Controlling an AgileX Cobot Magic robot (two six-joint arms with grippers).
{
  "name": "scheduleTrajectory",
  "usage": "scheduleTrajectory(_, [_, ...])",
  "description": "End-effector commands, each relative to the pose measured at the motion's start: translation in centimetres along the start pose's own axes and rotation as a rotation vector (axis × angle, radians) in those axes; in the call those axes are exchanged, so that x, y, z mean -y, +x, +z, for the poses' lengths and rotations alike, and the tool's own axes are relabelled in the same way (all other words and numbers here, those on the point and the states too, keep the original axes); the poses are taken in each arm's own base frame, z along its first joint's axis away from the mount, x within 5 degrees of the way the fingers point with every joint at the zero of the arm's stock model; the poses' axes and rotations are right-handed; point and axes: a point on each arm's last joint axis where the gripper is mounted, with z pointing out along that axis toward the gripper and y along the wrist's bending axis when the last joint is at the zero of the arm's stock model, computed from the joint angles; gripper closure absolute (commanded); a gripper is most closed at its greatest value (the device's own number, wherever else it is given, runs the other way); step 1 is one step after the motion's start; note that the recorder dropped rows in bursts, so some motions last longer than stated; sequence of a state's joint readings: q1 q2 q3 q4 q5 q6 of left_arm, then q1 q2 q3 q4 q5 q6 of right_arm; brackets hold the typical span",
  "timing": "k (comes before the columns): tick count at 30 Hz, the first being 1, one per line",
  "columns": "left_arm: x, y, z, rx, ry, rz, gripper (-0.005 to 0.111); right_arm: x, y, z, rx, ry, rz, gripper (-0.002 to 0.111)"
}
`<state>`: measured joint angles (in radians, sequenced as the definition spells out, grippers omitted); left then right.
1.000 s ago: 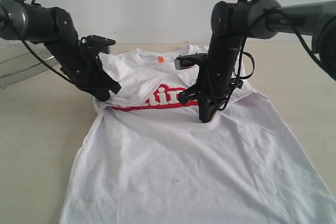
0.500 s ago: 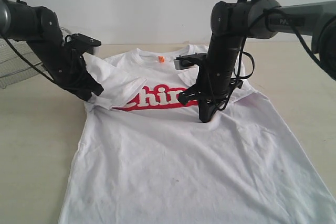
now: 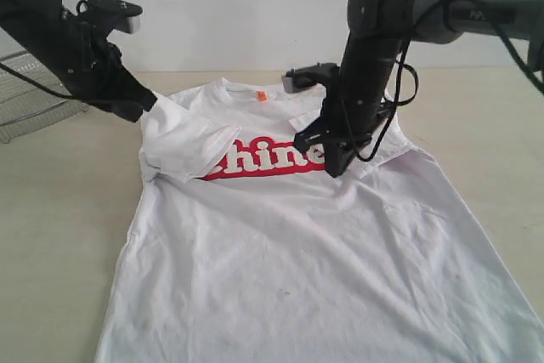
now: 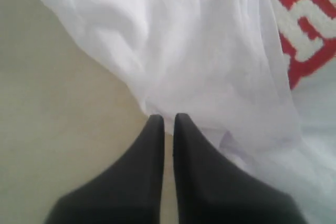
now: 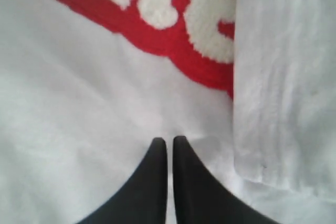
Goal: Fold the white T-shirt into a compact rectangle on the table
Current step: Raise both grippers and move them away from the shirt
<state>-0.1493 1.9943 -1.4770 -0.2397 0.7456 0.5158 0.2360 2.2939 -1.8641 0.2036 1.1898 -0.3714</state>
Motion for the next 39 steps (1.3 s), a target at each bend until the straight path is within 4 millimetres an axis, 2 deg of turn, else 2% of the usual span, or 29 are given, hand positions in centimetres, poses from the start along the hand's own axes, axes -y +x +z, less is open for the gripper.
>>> scheduleTrajectory(1, [1.3,2.6,0.7,-0.062,0.068,-0.079,0.102,-2.1,-1.6,-3.7,0.256,-0.155,-0.099,0.108])
scheduleTrajectory(3, [2.9,3.9,0.9,-0.078,0.139,-0.107,0.102,-2.0,-2.6,-3.4,0.352,-0.144,-0.072,0.108])
scheduleTrajectory(4, [4.3,4.4,1.2,-0.062,0.145,-0.085,0.102,-1.7,-3.2,-3.0,0.415,-0.132,-0.084,0.108])
scheduleTrajectory(7, [7.1,5.5,2.3,-0.073,0.153,-0.114,0.102,-1.7,-4.8,-2.0,0.51,-0.197,-0.102,0.108])
scheduleTrajectory(10, [8.4,7.5,3.7,-0.07,0.128,-0.144,0.102,-1.4,-6.4,-0.9,0.537,-0.248,-0.103,0.108])
scheduleTrajectory(13, [8.7,9.3,4.5,-0.089,0.106,-0.206,0.102,-1.2,-7.9,-0.1,0.527,-0.299,-0.138,0.108])
scheduleTrajectory(16, [8.7,10.1,4.8,-0.095,0.095,-0.239,0.102,-1.3,-8.6,0.2,0.515,-0.34,-0.162,0.108])
scheduleTrajectory(24, [8.7,11.1,5.2,-0.112,0.082,-0.265,0.102,-1.4,-8.9,2.8,0.452,-0.455,-0.181,0.108])
scheduleTrajectory(31, [8.9,11.3,5.1,-0.135,0.095,-0.265,0.102,-1.1,-9.5,4.5,0.494,-0.418,-0.136,0.108])
scheduleTrajectory(34, [9.0,11.8,5.2,-0.154,0.097,-0.278,0.102,-2.6,-10.0,5.9,0.496,-0.402,-0.153,0.108])
scheduleTrajectory(39, [9.1,12.3,5.3,-0.169,0.098,-0.28,0.102,-1.7,-10.3,6.9,0.494,-0.296,-0.079,0.108])
